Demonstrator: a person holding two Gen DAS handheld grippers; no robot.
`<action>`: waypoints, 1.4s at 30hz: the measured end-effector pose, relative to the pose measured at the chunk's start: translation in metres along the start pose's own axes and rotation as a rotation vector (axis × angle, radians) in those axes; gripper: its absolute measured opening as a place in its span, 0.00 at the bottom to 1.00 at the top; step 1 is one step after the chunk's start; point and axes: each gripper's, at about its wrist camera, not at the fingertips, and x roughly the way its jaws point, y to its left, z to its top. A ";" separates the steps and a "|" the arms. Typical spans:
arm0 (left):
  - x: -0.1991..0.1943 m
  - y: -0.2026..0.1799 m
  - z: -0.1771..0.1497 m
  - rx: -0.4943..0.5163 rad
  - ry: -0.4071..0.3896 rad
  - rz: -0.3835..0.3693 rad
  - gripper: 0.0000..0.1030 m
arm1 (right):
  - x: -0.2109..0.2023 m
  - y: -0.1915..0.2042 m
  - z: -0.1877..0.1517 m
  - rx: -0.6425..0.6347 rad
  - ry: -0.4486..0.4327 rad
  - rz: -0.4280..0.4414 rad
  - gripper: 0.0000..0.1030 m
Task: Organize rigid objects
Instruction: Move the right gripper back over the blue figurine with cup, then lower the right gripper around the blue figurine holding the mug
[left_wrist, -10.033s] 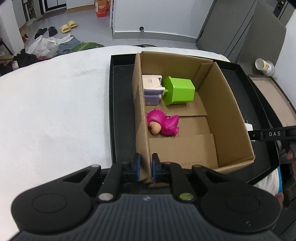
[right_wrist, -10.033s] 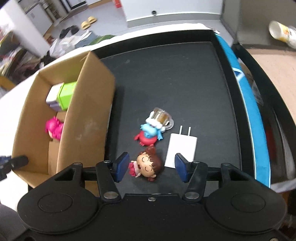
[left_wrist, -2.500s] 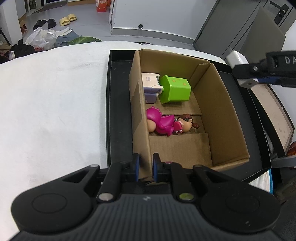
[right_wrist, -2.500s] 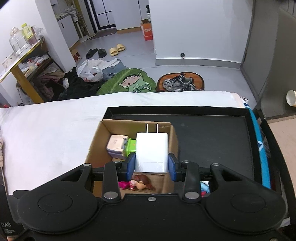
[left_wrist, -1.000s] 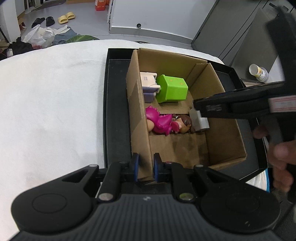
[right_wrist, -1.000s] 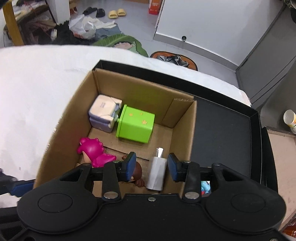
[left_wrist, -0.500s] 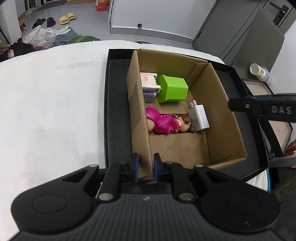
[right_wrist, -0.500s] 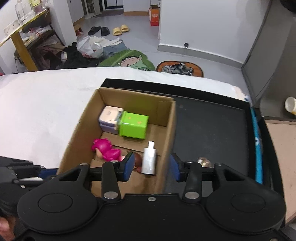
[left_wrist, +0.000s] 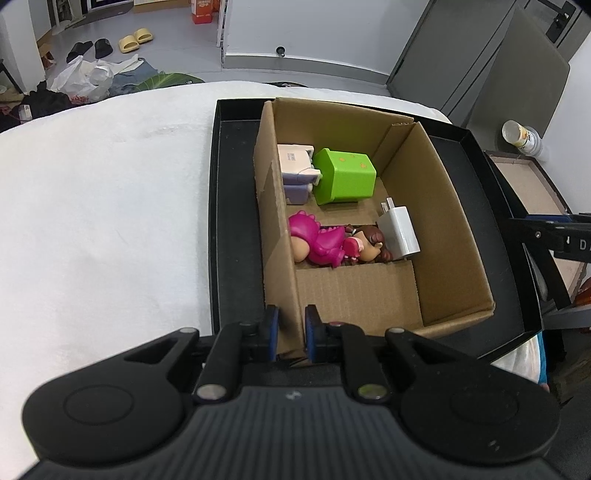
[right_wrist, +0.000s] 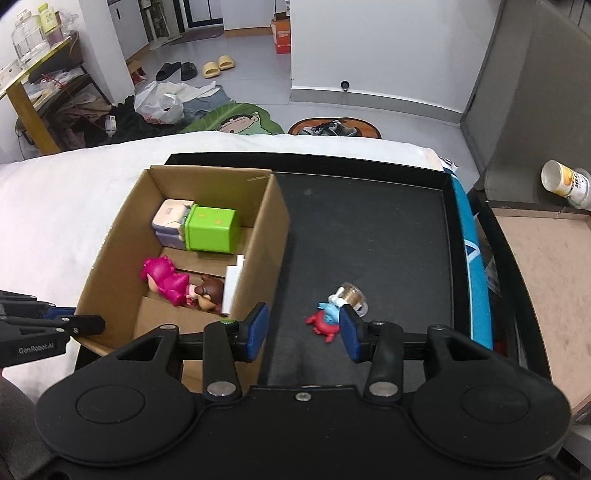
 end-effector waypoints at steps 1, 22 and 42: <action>0.000 0.000 0.000 0.001 0.000 0.001 0.13 | 0.000 -0.002 -0.001 0.003 -0.003 0.001 0.42; 0.005 -0.004 0.003 0.002 0.018 0.030 0.13 | 0.041 -0.065 -0.015 0.270 0.049 0.132 0.43; 0.008 -0.002 0.003 0.014 0.023 0.017 0.14 | 0.099 -0.063 -0.003 0.268 0.092 0.020 0.42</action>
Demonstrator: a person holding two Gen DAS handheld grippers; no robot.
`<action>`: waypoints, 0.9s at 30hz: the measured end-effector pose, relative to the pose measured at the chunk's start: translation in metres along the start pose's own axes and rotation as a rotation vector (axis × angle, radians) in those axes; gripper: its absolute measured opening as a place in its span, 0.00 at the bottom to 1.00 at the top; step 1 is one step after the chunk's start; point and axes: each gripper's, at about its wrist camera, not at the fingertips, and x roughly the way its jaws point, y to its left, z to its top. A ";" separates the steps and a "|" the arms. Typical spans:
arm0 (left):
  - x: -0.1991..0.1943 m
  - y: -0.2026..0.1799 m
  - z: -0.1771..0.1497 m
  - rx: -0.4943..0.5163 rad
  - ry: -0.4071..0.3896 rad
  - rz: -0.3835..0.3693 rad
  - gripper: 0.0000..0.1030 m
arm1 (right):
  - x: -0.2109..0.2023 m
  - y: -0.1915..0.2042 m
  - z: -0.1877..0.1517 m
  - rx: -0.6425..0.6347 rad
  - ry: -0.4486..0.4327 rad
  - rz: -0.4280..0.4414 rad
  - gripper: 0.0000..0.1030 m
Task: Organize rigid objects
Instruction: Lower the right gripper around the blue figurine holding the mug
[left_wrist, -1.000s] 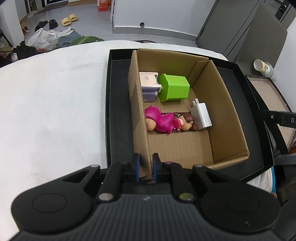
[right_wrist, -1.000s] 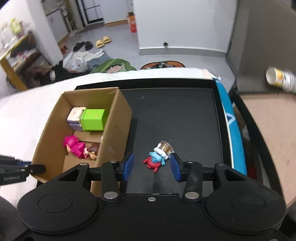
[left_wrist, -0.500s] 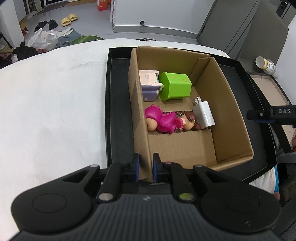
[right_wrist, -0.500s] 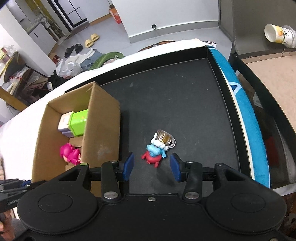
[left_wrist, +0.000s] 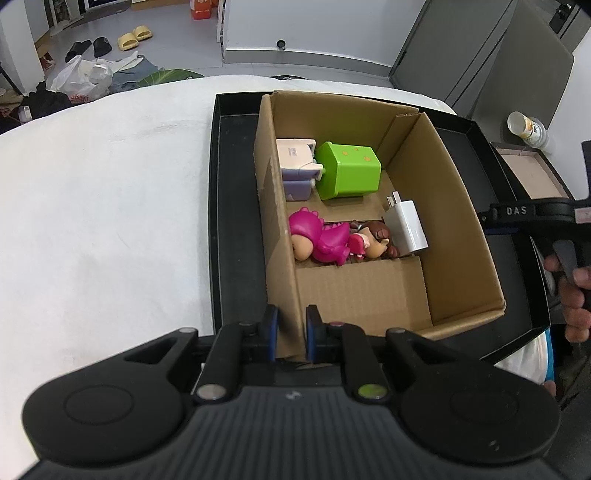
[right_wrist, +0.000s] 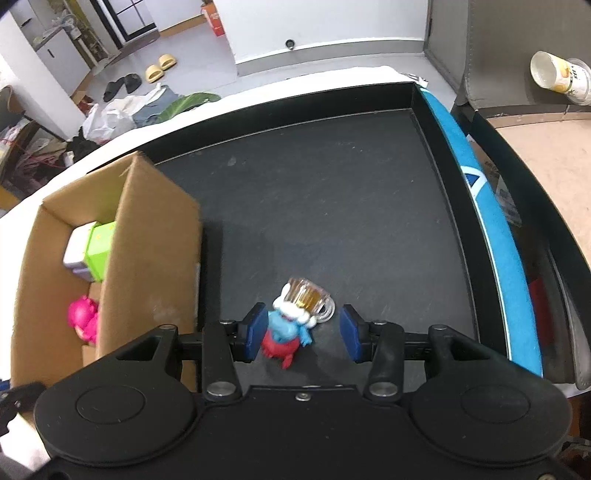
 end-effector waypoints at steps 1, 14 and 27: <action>0.000 0.000 0.000 -0.001 0.000 -0.001 0.14 | 0.002 0.000 0.000 0.002 0.002 0.001 0.42; 0.000 0.002 -0.002 -0.015 -0.005 -0.009 0.14 | -0.005 0.001 -0.008 -0.017 0.050 0.035 0.18; -0.001 0.001 -0.001 -0.011 -0.002 -0.006 0.14 | -0.007 0.007 -0.003 -0.026 0.018 0.032 0.47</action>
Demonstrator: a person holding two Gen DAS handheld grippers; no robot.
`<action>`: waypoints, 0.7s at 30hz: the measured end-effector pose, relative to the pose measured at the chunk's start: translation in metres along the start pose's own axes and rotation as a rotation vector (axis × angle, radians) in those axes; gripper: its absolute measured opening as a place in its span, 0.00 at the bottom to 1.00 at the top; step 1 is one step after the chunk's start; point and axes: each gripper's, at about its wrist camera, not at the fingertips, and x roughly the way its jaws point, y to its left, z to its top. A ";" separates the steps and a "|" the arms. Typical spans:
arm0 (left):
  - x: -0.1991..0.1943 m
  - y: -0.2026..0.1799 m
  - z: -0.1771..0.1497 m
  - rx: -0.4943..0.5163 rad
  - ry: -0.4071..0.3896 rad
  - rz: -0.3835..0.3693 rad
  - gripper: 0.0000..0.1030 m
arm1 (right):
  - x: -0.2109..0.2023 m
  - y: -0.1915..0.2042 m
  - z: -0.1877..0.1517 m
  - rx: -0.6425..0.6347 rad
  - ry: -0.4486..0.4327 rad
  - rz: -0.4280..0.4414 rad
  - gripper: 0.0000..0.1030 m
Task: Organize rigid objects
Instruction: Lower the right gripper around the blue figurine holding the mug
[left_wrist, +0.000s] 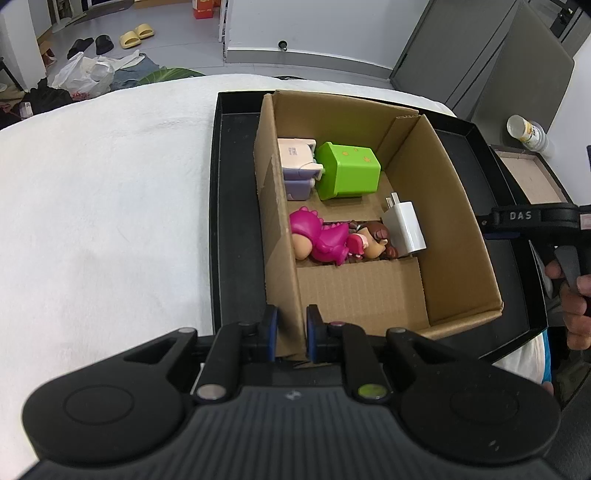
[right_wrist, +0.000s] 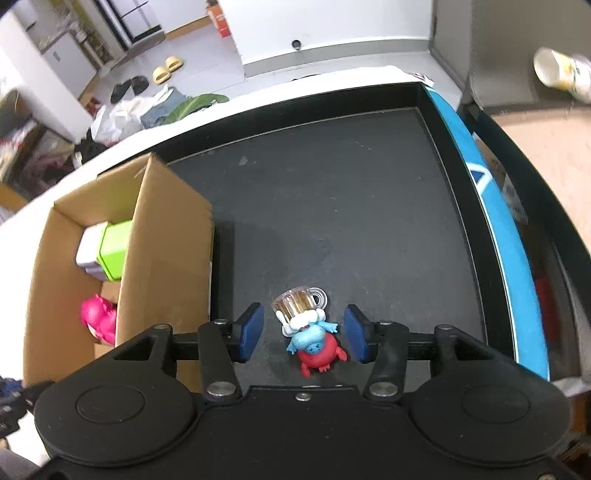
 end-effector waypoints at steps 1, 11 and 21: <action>0.000 0.000 0.000 0.000 0.001 0.000 0.14 | 0.002 0.001 0.000 -0.007 0.007 -0.005 0.48; 0.000 0.000 -0.001 0.006 -0.001 0.000 0.14 | 0.011 0.012 -0.003 -0.176 0.067 -0.024 0.47; 0.001 0.000 -0.001 0.007 0.000 0.001 0.14 | 0.022 0.015 -0.003 -0.273 0.097 -0.008 0.48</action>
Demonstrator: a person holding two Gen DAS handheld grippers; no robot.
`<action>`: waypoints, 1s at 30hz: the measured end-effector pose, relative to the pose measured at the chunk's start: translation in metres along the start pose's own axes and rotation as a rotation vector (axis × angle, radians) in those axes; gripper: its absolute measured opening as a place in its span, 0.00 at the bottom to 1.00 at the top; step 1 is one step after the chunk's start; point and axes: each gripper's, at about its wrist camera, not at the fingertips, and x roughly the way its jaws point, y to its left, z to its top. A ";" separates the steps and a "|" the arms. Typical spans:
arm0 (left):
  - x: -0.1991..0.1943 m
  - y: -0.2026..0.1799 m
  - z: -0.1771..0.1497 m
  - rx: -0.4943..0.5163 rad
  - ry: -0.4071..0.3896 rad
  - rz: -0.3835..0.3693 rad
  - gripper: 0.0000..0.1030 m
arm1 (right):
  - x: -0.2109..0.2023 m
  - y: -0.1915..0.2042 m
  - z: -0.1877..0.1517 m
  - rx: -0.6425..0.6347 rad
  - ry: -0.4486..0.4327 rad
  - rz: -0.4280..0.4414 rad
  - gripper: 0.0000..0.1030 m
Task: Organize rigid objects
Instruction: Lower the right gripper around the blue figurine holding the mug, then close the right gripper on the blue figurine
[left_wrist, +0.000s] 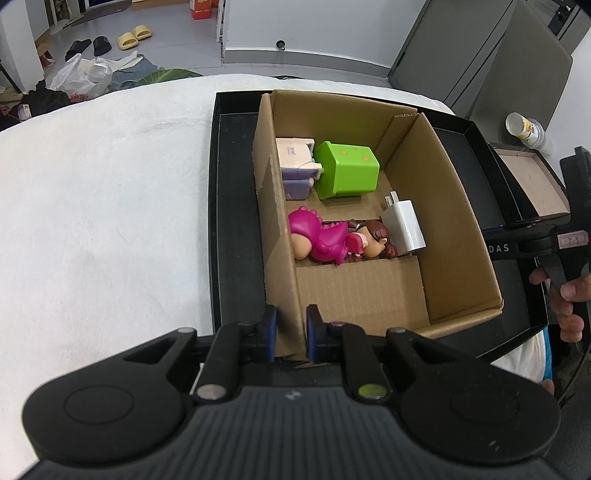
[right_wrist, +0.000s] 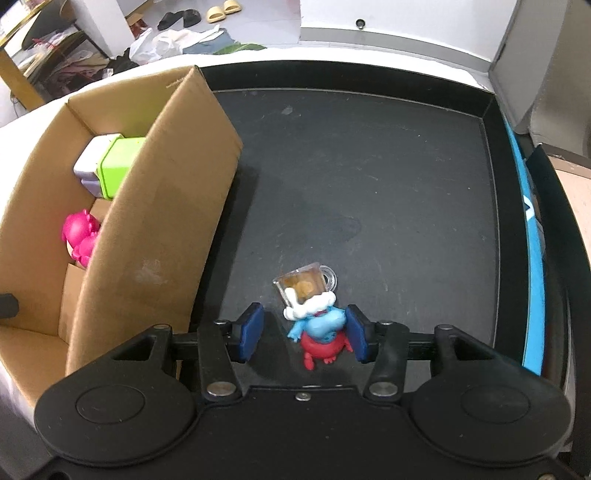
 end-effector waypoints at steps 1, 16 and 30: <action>0.000 0.000 0.000 0.001 0.000 0.000 0.14 | -0.001 0.000 -0.001 -0.008 -0.007 0.006 0.49; 0.001 -0.001 0.000 0.002 0.003 0.005 0.14 | -0.007 0.011 -0.009 -0.084 0.000 -0.003 0.39; 0.000 0.000 0.000 -0.006 0.006 0.000 0.14 | -0.041 0.015 -0.012 -0.052 -0.046 -0.018 0.37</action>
